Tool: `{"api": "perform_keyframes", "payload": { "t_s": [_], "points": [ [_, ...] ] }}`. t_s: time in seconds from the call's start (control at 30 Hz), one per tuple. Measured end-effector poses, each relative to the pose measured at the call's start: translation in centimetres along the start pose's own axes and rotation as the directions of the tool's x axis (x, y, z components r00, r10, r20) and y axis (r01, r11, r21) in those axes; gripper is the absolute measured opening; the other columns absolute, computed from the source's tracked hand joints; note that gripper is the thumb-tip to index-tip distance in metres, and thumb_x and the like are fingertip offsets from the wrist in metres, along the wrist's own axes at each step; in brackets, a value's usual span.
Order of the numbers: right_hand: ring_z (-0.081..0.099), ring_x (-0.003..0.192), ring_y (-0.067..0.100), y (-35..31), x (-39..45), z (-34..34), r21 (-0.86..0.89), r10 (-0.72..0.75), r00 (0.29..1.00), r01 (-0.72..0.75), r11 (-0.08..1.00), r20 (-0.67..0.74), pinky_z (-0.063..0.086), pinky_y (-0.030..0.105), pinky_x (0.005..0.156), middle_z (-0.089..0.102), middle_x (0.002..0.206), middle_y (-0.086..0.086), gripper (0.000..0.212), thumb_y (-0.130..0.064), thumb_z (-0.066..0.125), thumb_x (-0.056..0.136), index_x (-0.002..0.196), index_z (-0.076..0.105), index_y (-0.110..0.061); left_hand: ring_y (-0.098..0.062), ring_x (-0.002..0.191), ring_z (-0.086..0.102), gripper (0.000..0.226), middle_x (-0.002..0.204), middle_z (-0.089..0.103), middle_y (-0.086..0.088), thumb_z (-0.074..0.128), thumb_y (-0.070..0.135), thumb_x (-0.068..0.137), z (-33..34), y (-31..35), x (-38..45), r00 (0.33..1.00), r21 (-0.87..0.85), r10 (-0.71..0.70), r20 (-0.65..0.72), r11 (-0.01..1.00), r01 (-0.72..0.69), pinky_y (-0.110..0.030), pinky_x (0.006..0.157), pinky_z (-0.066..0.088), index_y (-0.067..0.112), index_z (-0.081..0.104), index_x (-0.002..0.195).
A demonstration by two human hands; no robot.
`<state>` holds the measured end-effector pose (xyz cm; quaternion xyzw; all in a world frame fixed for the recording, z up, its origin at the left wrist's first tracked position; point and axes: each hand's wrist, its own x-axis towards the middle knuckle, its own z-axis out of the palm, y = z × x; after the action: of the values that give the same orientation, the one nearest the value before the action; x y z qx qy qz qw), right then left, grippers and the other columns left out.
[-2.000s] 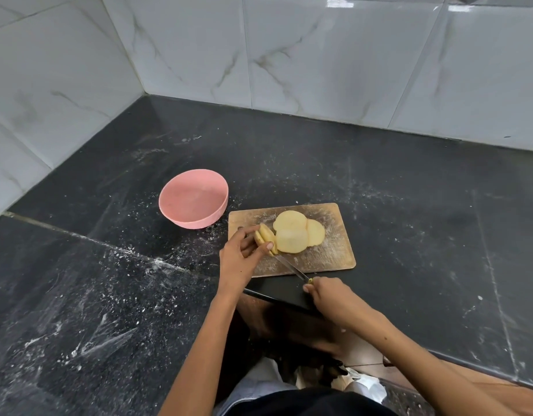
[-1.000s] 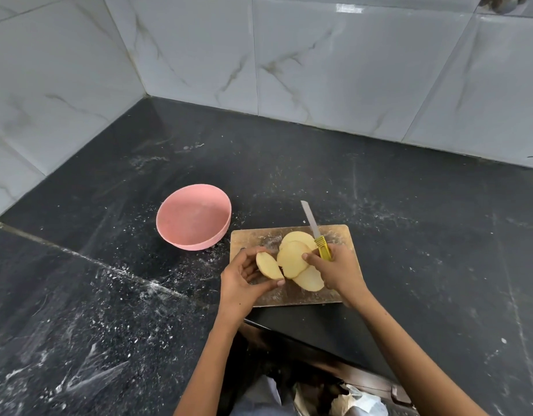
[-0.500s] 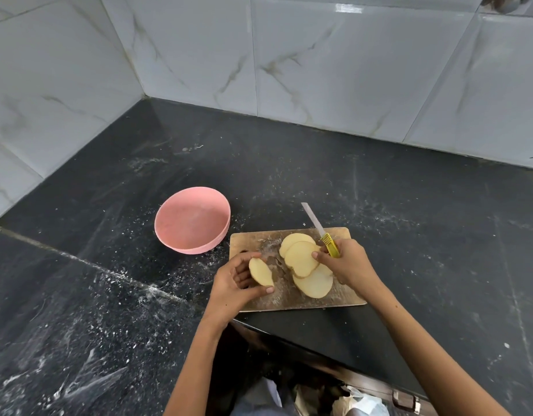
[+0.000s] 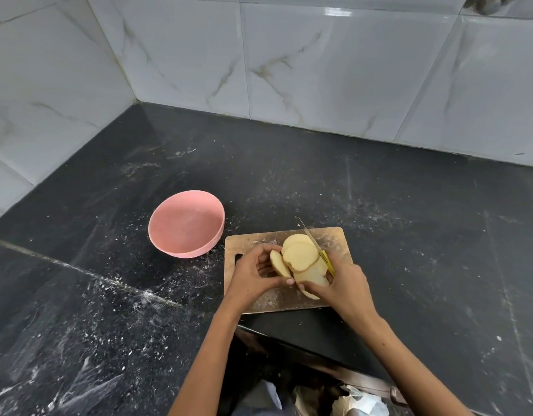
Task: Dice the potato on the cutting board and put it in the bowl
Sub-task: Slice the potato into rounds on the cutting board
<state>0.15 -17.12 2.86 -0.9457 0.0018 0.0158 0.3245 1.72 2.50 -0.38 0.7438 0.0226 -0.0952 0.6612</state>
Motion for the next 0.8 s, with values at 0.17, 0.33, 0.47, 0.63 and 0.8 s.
{"api": "perform_keyframes", "payload": {
  "t_s": [0.17,0.33,0.47,0.63,0.8],
  "points": [
    [0.06,0.074,0.016,1.0,0.5,-1.0,-0.027,0.037,0.999,-0.037,0.999,0.0,0.047,0.031,0.064,0.061,0.076,-0.006,0.075,-0.052,0.08,0.064,0.127,0.051,-0.022,-0.016,0.097,0.068,0.061,0.104,0.071,-0.005,0.09,0.003,0.059,1.3,0.8,0.7,0.999,0.044,0.023,0.033,0.999,-0.025,-0.024,0.079,0.054,0.01,0.062,0.112],
    [0.064,0.084,0.017,1.4,0.6,-1.3,0.014,0.022,1.0,-0.022,1.0,0.001,0.052,0.035,0.073,0.068,0.091,-0.002,0.078,-0.05,0.081,0.065,0.131,0.049,-0.022,-0.015,0.097,0.068,0.061,0.104,0.071,-0.005,0.091,0.003,0.058,1.4,0.8,0.7,0.999,0.044,0.038,0.011,0.998,-0.039,-0.024,0.079,0.053,0.01,0.062,0.112],
    [0.061,0.071,0.014,1.2,0.1,-1.5,0.037,0.02,0.999,-0.019,0.999,-0.027,0.051,0.034,0.066,0.065,0.077,-0.004,0.066,-0.05,0.076,0.071,0.125,0.052,-0.02,-0.012,0.101,0.066,0.066,0.111,0.069,0.001,0.091,0.005,0.056,0.2,0.6,-0.6,0.994,0.072,0.078,-0.072,0.995,-0.073,-0.02,0.081,0.052,0.016,0.064,0.115],
    [0.052,0.055,0.009,-1.4,-1.1,-1.0,0.021,-0.072,0.996,0.074,0.997,-0.053,0.043,0.03,0.055,0.053,0.06,-0.008,0.027,-0.04,0.046,0.097,0.114,0.052,-0.019,0.002,0.104,0.062,0.074,0.115,0.064,0.014,0.091,0.006,0.058,-1.1,0.2,-2.5,0.973,0.194,0.159,-0.166,0.973,-0.125,-0.013,0.088,0.048,0.03,0.06,0.12],
    [0.051,0.058,0.008,-4.7,-2.2,2.0,0.121,-0.178,0.977,0.164,0.979,0.121,0.037,0.025,0.053,0.056,0.068,-0.008,0.018,-0.033,0.044,0.099,0.099,0.052,-0.017,0.001,0.096,0.066,0.073,0.11,0.069,0.005,0.089,0.016,0.059,-0.1,-0.8,-3.4,0.942,0.192,0.143,-0.305,0.978,-0.087,-0.016,0.083,0.052,0.018,0.061,0.126]
  ]
}}
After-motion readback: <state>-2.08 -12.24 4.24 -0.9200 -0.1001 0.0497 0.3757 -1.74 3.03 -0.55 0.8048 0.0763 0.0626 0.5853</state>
